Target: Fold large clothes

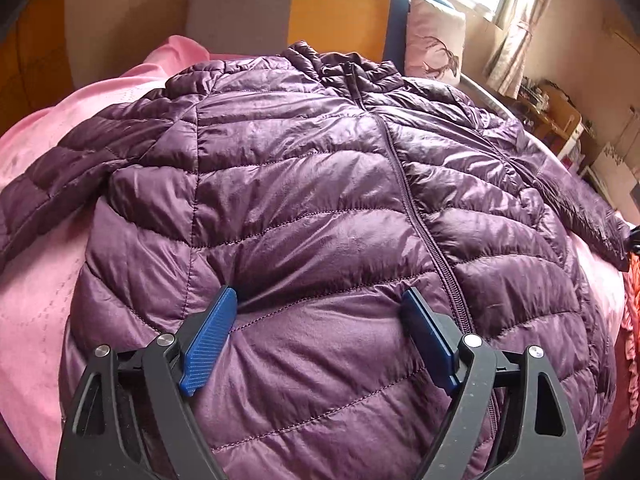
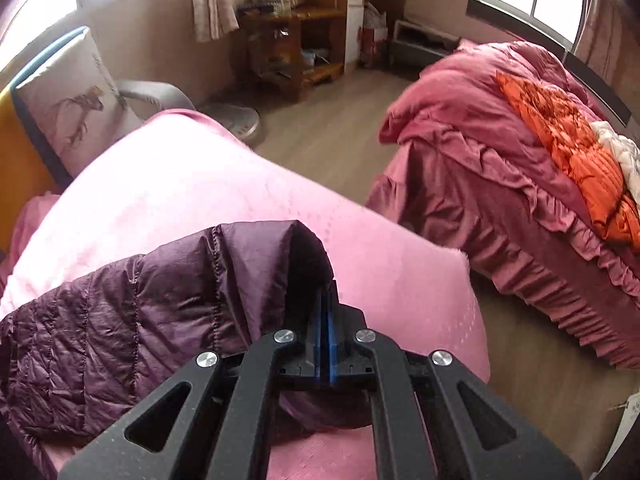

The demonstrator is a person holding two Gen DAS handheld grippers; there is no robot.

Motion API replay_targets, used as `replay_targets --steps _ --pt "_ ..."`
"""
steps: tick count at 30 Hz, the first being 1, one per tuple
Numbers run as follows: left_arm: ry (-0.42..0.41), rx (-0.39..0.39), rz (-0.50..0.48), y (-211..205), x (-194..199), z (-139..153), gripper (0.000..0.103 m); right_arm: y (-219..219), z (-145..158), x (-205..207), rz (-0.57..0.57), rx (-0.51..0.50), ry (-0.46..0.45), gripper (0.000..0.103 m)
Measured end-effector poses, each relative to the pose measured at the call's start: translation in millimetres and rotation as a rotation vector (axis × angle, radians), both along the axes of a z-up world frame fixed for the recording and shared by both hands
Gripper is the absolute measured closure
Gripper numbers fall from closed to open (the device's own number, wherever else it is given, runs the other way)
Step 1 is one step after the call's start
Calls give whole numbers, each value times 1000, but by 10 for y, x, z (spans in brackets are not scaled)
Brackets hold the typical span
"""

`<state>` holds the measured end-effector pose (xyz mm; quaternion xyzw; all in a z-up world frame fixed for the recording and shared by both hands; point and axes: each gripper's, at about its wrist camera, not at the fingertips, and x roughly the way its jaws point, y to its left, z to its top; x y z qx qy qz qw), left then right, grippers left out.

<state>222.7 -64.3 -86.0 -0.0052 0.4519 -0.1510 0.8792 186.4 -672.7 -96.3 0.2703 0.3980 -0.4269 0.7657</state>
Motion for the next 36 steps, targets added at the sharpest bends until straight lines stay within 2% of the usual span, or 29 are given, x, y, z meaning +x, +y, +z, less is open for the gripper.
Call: replay_targets --steps 2,4,5,6,8,11,14,16,19,21,23,25,27,33,36 --pt "1 5 -2 4 12 -5 19 67 -121 12 -6 -11 16 100" --pt "3 3 1 17 9 18 19 150 -88 -6 -21 -58 31 87" --pt "2 5 -2 17 4 41 19 195 -40 -9 -33 -95 47 59" --pt "0 8 -9 16 2 73 19 257 55 -29 -46 -151 48 39" --pt "-37 15 -10 36 -14 172 19 470 293 -16 -21 -264 22 37" --pt "-120 16 16 136 26 350 19 945 528 204 150 -271 -90 28" --pt "-159 24 65 243 143 440 19 1619 611 627 408 -213 -188 25" --pt "-190 51 88 295 203 440 19 2032 593 920 540 -153 -229 25" --pt "-159 82 124 407 294 307 19 2581 446 1385 667 -99 -206 24" --pt "-106 66 143 505 319 192 19 2701 221 1583 669 -39 -167 26" --pt "-50 36 152 596 308 58 19 2659 -8 1650 617 -3 -123 28" --pt "-36 14 145 632 256 -3 19 2593 -176 1610 565 3 -95 30" --pt "-37 18 137 617 205 -15 19 2548 -275 1503 541 -31 -93 30" --pt "-46 -1 134 648 76 -11 19 2394 -257 1341 504 5 -123 29" --pt "-60 1 139 655 38 -6 19 2273 -124 1100 479 72 -208 29"
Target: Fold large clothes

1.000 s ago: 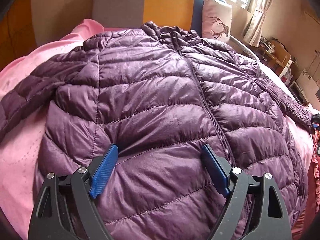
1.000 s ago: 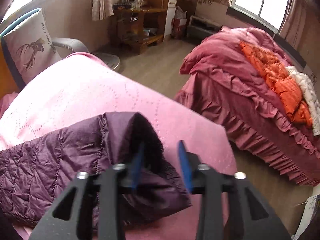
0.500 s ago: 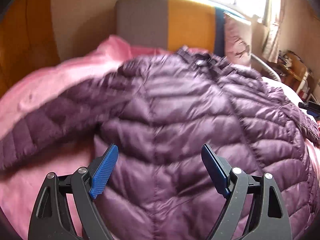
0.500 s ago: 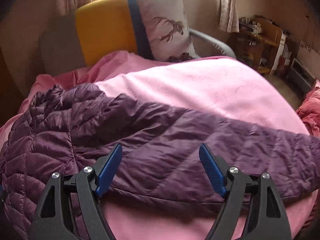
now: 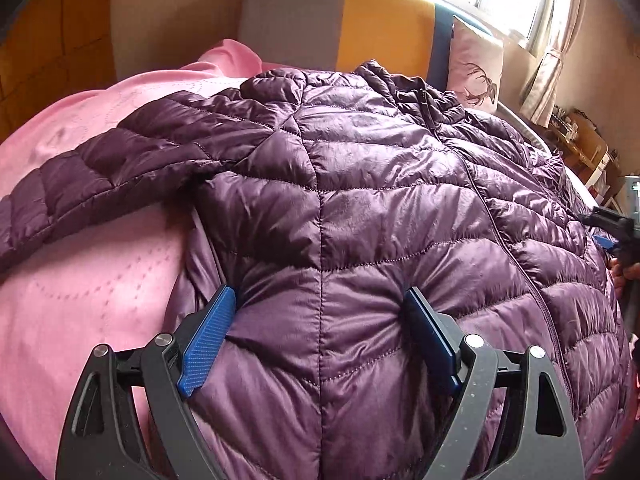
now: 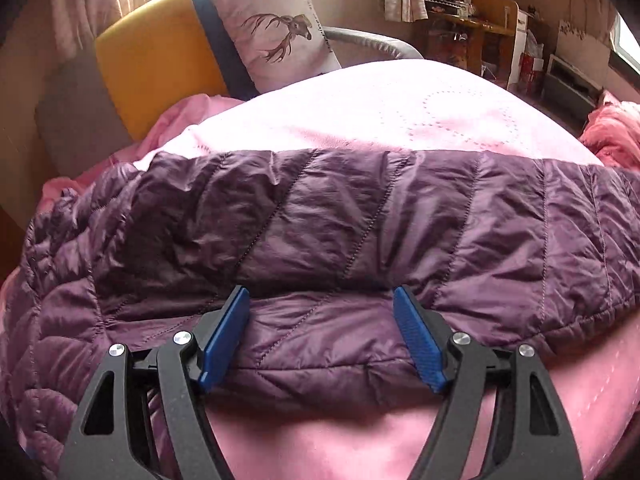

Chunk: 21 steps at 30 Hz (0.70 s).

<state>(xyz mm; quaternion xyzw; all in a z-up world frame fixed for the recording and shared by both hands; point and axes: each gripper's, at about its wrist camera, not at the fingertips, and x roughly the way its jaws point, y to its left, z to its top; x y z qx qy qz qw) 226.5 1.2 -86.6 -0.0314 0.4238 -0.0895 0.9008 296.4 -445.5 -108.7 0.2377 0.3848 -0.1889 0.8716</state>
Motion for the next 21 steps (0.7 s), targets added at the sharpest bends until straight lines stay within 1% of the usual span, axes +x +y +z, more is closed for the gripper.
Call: replay_targets --steps 1,4,8,10,12,13,15,16,17,18,19,20,21 --pt "-2 -3 0 4 4 3 18 -44 43 -101 -15 26 -22 29" --pt "-2 -14 4 9 31 23 17 -345 123 -608 -97 131 -106 29" --pt "-4 -26 4 19 14 67 9 -872 68 -1311 -280 269 -173 30" --pt "-1 -30 10 18 -2 72 6 -1151 0 -1581 -373 315 -182 31" --pt "-1 -22 9 4 -18 79 4 -1437 -75 -1779 -442 384 -211 47" --pt "2 -13 7 -6 -23 77 4 -1568 -92 -1829 -464 412 -226 49" --pt "10 -4 7 -17 -26 80 4 -1814 -77 -1868 -520 435 -235 60" --pt "13 -8 9 -13 -33 81 4 -1901 -71 -1891 -544 436 -228 65" --pt "15 -12 10 -5 -37 85 4 -2003 -60 -1895 -570 434 -212 77" --pt "16 -14 10 1 -40 88 4 -2088 -47 -1909 -584 440 -198 85" --pt "16 -15 9 6 -45 95 4 -2136 -7 -1871 -577 445 -193 88" --pt "15 -15 10 13 -52 100 4 -2152 65 -1843 -559 426 -190 94" --pt "13 -13 13 15 -62 111 4 -2125 175 -1786 -534 388 -191 96"
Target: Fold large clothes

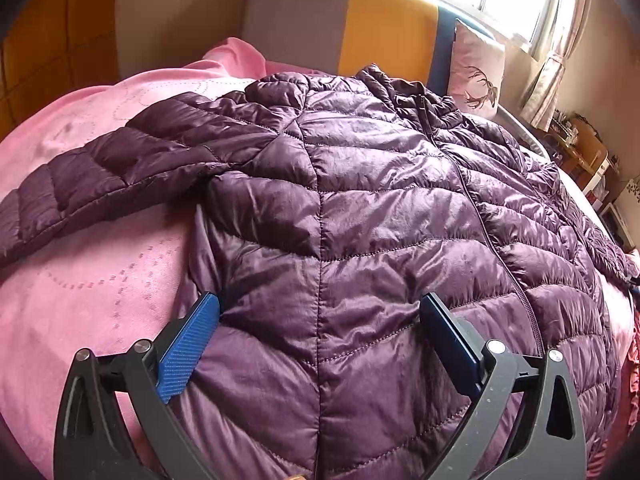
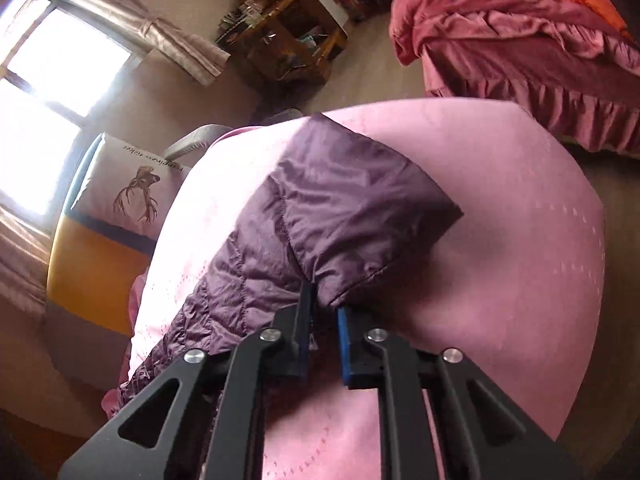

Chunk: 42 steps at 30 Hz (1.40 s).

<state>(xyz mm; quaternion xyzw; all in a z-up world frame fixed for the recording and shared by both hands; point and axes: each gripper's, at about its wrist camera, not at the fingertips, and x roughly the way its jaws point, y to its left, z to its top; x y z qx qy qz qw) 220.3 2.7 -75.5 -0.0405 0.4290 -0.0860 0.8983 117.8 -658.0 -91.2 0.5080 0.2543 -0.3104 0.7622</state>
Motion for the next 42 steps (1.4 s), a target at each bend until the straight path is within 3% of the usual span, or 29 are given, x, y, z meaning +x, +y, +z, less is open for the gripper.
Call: replay_targets --steps 4,8,13,18,23,28,31,32,33,34,38,42 --pt "-35 9 -12 -11 -55 77 4 351 517 316 136 -160 -52 96" --pt "-56 -38 -29 6 -88 164 4 963 1016 779 347 -278 -138 97" --pt "-65 -97 -19 91 -114 249 4 1989 1264 1434 602 -354 -154 97" --pt "-88 -137 -36 163 -117 361 4 3204 1230 1973 867 -383 -153 97" --pt "-21 -178 -63 197 -18 397 4 4234 1036 2246 1068 -374 -127 97" --pt "2 -238 -80 174 127 454 4 4892 817 2499 1180 -370 -78 97" --pt "32 -297 -96 125 273 483 16 5050 724 2487 1204 -371 -71 92" --pt "56 -318 -103 102 341 472 16 5067 711 2446 1208 -367 -79 80" --pt "75 -337 -105 80 401 457 16 5042 691 2429 1213 -352 -96 53" --pt "90 -353 -99 49 471 443 16 5011 702 2391 1205 -341 -120 43" --pt "105 -390 -108 -88 705 447 16 4674 734 2075 1173 -289 -186 32" --pt "145 -365 -92 -282 971 344 16 4193 700 1736 1092 -187 -231 23"
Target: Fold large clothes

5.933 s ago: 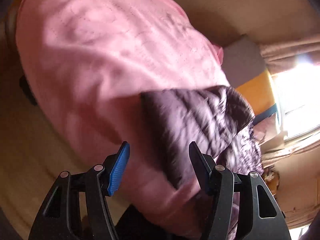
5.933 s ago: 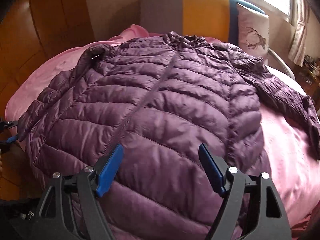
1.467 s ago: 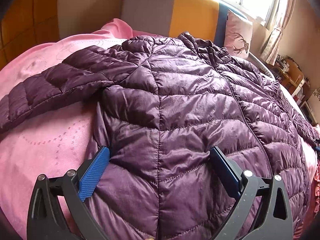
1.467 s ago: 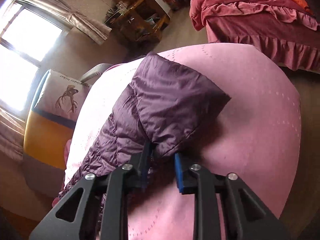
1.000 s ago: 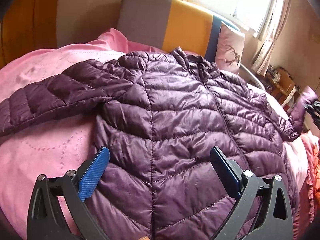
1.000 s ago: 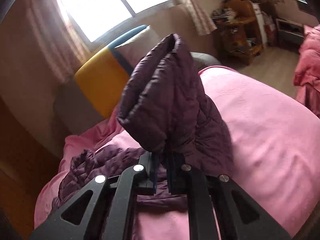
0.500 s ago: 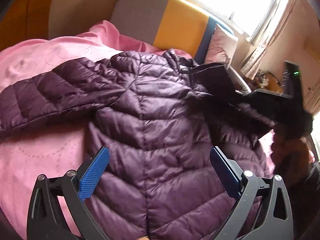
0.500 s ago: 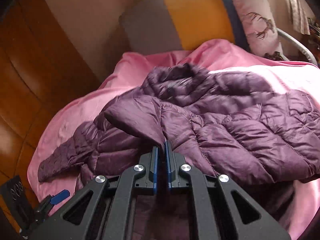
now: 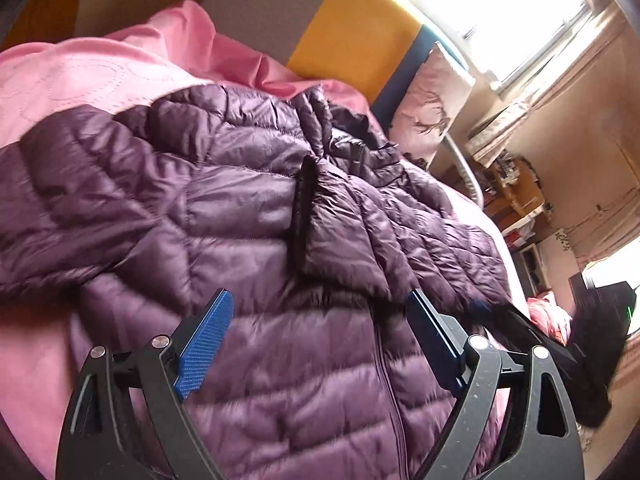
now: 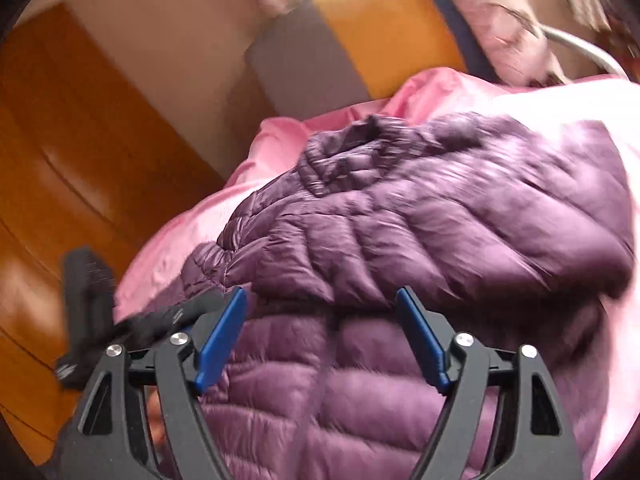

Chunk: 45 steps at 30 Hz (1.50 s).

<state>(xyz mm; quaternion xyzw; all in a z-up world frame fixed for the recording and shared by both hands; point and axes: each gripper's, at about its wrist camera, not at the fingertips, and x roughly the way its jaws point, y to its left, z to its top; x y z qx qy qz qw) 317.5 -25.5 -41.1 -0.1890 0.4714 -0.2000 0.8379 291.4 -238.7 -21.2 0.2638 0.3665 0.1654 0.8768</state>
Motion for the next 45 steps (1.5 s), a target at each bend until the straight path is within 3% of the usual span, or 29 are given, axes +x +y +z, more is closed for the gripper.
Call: replay_targets --steps 3,6,7,9,11,13,19,22,24,28,33,36,40,45 --pt "34 27 1 -161 230 -90 16 -447 -139 -202 -101 129 29 15" --pt "59 58 -1 -348 442 -165 26 -826 -292 -331 -207 233 48 11" --pt "65 67 -2 -389 490 -190 33 -914 -329 -349 -233 257 54 11" --pt "86 89 -13 -465 600 -264 57 -1042 -399 -358 -263 311 61 9" --pt "81 113 0 -483 660 -269 89 -1130 -452 -342 -288 348 62 7" --pt "43 77 28 -393 659 -153 94 -1196 -499 -321 -308 390 61 6" --pt "-91 42 120 72 518 271 95 -1392 -586 -159 -361 523 37 4" --pt "-103 71 186 320 493 277 95 -1513 -571 -128 -389 610 2 4" --pt "-64 93 204 415 535 173 95 -1530 -531 -104 -390 624 0 4" --pt "-18 164 183 399 546 -93 95 -1492 -334 -162 -343 513 17 5" --pt "-72 164 144 229 571 -80 95 -1068 112 -199 -225 90 3 15" --pt "-106 198 128 152 596 -41 95 -927 203 10 -209 -39 2 20" --pt "-105 220 145 169 599 -44 95 -908 43 430 -247 -205 44 22" --pt "-87 230 132 203 527 -220 95 -1003 -449 825 -282 -357 172 29"
